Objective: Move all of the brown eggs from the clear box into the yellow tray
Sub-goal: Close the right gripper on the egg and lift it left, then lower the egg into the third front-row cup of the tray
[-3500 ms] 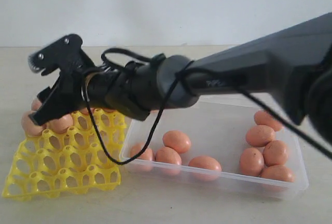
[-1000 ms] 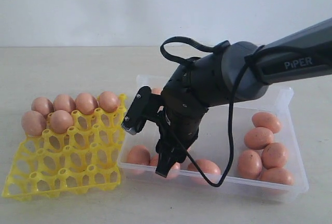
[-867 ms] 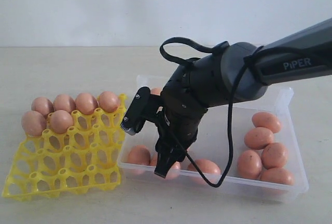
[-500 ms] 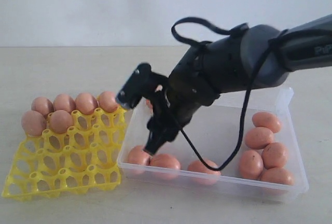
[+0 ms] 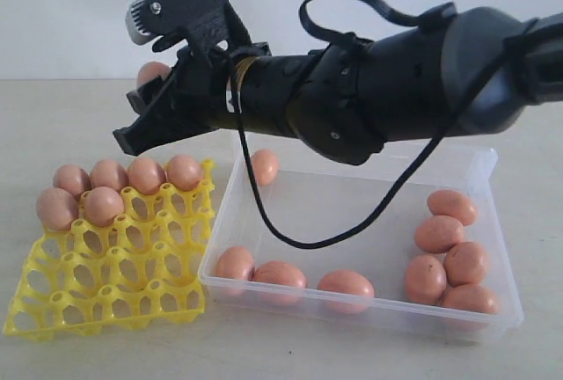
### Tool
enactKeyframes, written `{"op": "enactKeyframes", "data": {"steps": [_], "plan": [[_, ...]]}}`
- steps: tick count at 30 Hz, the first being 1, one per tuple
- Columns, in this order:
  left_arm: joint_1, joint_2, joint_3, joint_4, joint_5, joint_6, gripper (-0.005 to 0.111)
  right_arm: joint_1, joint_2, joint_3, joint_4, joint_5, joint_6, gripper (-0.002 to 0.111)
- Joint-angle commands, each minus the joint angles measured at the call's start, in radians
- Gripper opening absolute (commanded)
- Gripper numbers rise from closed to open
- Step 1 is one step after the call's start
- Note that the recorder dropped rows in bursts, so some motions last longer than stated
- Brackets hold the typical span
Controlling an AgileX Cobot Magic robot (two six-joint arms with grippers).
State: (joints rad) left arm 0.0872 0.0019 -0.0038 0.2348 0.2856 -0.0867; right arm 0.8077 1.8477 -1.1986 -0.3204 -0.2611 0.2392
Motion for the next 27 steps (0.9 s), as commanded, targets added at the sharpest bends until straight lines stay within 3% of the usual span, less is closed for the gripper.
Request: {"op": "enactKeyframes", "data": {"steps": [1,10,27], "plan": [[0.002,-0.002,0.004,-0.002,-0.002,-0.002,0.022,0.004,0.072,0.001,0.003,-0.087,0.090,0.001],[0.002,-0.002,0.004,-0.002,-0.002,-0.002,0.022,0.014,0.187,0.001,0.000,-0.218,0.163,0.001],[0.002,-0.002,0.004,-0.002,-0.002,-0.002,0.022,0.040,0.283,-0.061,-0.028,-0.221,0.177,0.001]]}}
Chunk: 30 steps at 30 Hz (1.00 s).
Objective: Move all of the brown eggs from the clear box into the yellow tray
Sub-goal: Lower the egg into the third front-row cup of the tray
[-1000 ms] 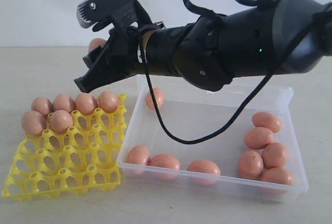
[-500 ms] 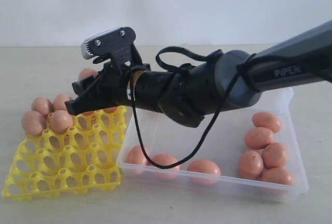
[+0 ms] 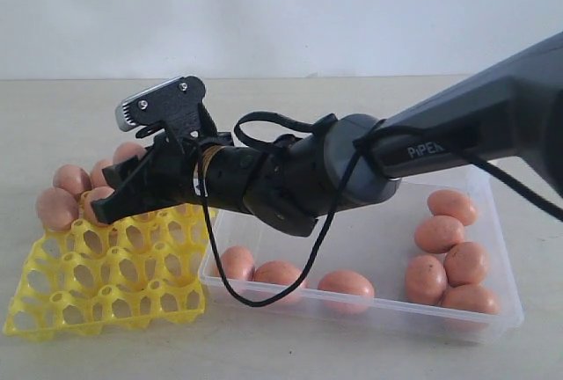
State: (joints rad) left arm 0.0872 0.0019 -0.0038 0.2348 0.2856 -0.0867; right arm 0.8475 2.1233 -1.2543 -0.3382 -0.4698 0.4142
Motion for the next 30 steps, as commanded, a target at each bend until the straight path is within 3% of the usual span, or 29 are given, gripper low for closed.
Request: {"op": "enactKeyframes", "data": {"steps": [1,30], "plan": [[0.002,-0.002,0.004,-0.002,-0.002,-0.002,0.022,0.001,0.009,-0.006,-0.011,-0.012,0.002,0.001],[0.002,-0.002,0.004,-0.002,-0.002,-0.002,0.022,0.020,0.082,-0.065,-0.017,0.037,-0.004,0.001]]}}
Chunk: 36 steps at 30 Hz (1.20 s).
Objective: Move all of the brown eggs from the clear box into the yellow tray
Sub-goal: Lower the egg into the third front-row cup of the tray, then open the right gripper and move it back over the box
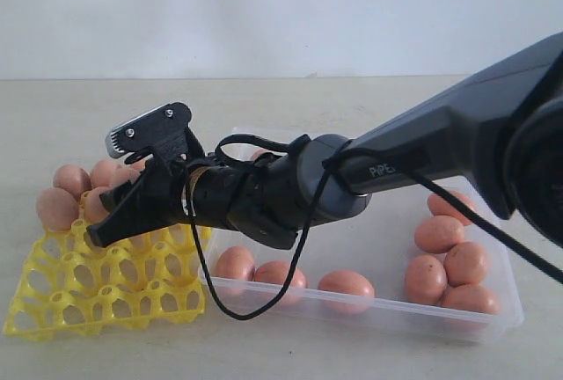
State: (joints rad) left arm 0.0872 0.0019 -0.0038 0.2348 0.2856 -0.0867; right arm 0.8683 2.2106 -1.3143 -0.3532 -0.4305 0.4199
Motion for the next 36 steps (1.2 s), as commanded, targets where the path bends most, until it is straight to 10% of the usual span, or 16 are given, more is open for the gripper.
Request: {"op": "enactKeyframes", "data": {"steps": [1,23,31,36], "plan": [[0.002,-0.002,0.004,-0.002,-0.002,-0.002,0.022,-0.001,-0.005,-0.005,-0.002,-0.003,-0.010,0.001],[0.002,-0.002,0.004,-0.002,-0.002,-0.002,0.022,-0.021,-0.007,-0.005,0.003,0.002,-0.038,0.002],[0.002,-0.002,0.004,-0.002,-0.002,-0.002,0.022,-0.021,-0.007,-0.005,0.003,0.002,-0.055,0.054],[0.002,-0.002,0.004,-0.002,-0.002,-0.002,0.022,-0.021,-0.007,-0.005,-0.018,0.016,-0.060,0.061]]}}
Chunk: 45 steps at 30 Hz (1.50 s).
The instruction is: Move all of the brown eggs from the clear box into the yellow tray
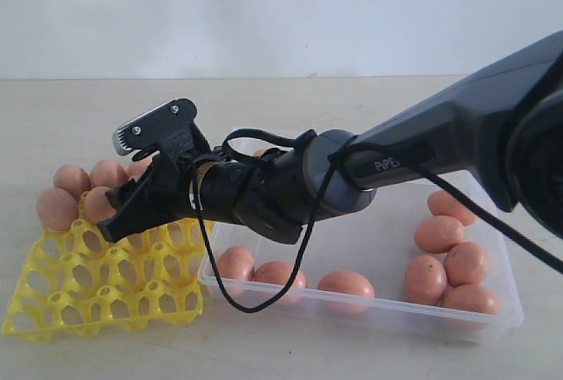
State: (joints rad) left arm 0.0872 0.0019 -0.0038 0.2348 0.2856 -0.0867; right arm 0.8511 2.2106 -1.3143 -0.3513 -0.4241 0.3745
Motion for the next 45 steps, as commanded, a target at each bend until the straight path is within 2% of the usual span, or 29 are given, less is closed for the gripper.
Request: {"op": "enactKeyframes", "data": {"steps": [1,8,10,15,20,31,38,45], "plan": [[0.002,-0.002,0.004,-0.002,-0.002,-0.002,0.022,-0.003,-0.007,-0.005,-0.020,0.010,-0.018,0.061],[0.002,-0.002,0.004,-0.002,-0.002,-0.002,0.022,-0.003,-0.062,-0.014,-0.020,0.043,-0.057,0.061],[0.002,-0.002,0.004,-0.002,-0.002,-0.002,0.022,-0.011,-0.147,-0.012,-0.020,0.143,-0.062,0.061],[0.002,-0.002,0.004,-0.002,-0.002,-0.002,0.022,-0.064,-0.356,0.037,-0.078,0.595,-0.067,0.061],[0.002,-0.002,0.004,-0.002,-0.002,-0.002,0.022,-0.087,-0.422,0.100,-0.107,0.828,-0.096,0.061],[0.002,-0.002,0.004,-0.002,-0.002,-0.002,0.022,-0.124,-0.437,0.202,-0.121,1.047,-0.088,0.061],[0.002,-0.002,0.004,-0.002,-0.002,-0.002,0.022,-0.124,-0.510,0.233,-0.110,1.096,-0.156,0.061],[0.002,-0.002,0.004,-0.002,-0.002,-0.002,0.022,-0.124,-0.575,0.233,0.062,1.313,-0.437,0.061]]}}
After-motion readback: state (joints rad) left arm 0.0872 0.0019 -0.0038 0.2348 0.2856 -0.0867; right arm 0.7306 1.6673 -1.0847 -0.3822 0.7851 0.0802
